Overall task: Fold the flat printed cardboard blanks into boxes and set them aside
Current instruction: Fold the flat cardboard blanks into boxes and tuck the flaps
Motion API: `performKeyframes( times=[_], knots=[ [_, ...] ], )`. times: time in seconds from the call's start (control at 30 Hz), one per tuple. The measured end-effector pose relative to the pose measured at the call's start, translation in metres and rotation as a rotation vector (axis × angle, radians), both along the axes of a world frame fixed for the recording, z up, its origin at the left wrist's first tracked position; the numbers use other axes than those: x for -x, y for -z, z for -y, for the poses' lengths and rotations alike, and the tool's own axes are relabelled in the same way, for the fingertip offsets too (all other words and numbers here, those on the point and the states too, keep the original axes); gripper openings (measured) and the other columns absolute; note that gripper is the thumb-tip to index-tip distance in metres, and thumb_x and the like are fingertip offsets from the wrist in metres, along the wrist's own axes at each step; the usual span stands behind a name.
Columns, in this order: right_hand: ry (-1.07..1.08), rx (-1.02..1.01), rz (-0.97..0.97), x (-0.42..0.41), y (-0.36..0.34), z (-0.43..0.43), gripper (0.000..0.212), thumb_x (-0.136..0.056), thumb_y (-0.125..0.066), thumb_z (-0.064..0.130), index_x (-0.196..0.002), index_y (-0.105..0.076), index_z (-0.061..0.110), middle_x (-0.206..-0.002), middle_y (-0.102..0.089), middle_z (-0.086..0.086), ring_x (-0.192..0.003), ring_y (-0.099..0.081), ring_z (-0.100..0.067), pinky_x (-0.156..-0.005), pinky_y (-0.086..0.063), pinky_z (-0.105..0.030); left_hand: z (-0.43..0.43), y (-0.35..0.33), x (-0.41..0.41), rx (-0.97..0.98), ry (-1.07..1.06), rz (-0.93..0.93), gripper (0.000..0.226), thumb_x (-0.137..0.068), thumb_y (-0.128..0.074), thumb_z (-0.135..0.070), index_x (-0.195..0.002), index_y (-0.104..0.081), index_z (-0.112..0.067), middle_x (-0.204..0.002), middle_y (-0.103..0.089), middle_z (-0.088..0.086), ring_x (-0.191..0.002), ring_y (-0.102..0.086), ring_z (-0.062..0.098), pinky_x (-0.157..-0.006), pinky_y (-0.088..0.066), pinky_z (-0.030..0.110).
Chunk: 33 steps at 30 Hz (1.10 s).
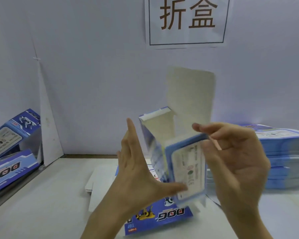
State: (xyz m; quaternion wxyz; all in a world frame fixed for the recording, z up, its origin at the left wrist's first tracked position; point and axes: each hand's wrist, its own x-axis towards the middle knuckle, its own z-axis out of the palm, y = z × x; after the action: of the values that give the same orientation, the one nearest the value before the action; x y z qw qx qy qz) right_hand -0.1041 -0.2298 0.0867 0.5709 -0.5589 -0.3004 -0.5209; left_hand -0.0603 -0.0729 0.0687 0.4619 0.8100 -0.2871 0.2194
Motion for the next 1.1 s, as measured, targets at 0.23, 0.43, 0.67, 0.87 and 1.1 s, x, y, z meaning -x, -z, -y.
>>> performKeyframes(
  times=[0.23, 0.43, 0.67, 0.87, 1.1],
  knots=[
    [0.085, -0.111, -0.176, -0.012, 0.008, -0.013, 0.04, -0.08, -0.067, 0.002, -0.109, -0.051, 0.024, -0.106, -0.056, -0.001, -0.098, -0.059, -0.015, -0.085, -0.053, -0.023, 0.008, 0.02, -0.011, 0.055, 0.148, -0.047, 0.133, -0.066, -0.085, -0.039, -0.133, 0.027, -0.062, -0.135, 0.003, -0.046, -0.126, -0.019, -0.024, -0.079, -0.042, -0.003],
    [0.241, 0.006, -0.533, -0.014, 0.008, 0.0, 0.028, -0.088, -0.069, 0.032, -0.114, -0.06, 0.038, -0.11, -0.067, 0.012, -0.098, -0.064, -0.005, -0.073, -0.052, -0.019, 0.021, 0.033, -0.011, -0.031, 0.208, 0.07, 0.119, -0.075, -0.079, -0.04, -0.135, 0.021, -0.064, -0.144, 0.012, -0.039, -0.138, -0.007, -0.012, -0.083, -0.026, -0.012],
    [0.29, -0.085, -0.284, 0.001, -0.006, -0.002, 0.017, -0.096, -0.056, 0.018, -0.087, -0.064, 0.029, -0.065, -0.065, 0.018, -0.053, -0.054, 0.002, -0.049, -0.038, -0.007, 0.021, 0.025, -0.009, 0.238, 0.199, -0.036, 0.13, -0.055, -0.08, -0.06, -0.135, 0.022, -0.063, -0.145, -0.005, -0.043, -0.138, -0.021, -0.011, -0.103, -0.038, 0.011],
    [0.066, -0.276, -0.356, 0.014, -0.018, 0.003, 0.038, -0.083, -0.061, 0.061, -0.072, -0.064, 0.024, -0.067, -0.057, 0.015, -0.064, -0.049, -0.009, -0.06, -0.043, -0.026, -0.001, 0.01, -0.013, 0.135, 0.222, 0.164, 0.139, -0.053, -0.088, -0.043, -0.151, 0.011, -0.034, -0.154, -0.017, -0.018, -0.14, -0.033, 0.019, -0.105, -0.045, 0.043],
    [-0.46, -0.616, -1.009, 0.001, -0.011, 0.025, 0.023, -0.086, -0.062, 0.025, -0.067, -0.067, 0.015, -0.051, -0.057, 0.001, -0.036, -0.048, -0.012, -0.033, -0.031, -0.014, -0.004, 0.002, -0.012, 0.01, 0.145, 0.46, 0.135, -0.052, -0.081, -0.05, -0.152, 0.007, -0.028, -0.152, -0.014, -0.008, -0.138, -0.025, -0.004, -0.102, -0.036, 0.009]
  ],
)
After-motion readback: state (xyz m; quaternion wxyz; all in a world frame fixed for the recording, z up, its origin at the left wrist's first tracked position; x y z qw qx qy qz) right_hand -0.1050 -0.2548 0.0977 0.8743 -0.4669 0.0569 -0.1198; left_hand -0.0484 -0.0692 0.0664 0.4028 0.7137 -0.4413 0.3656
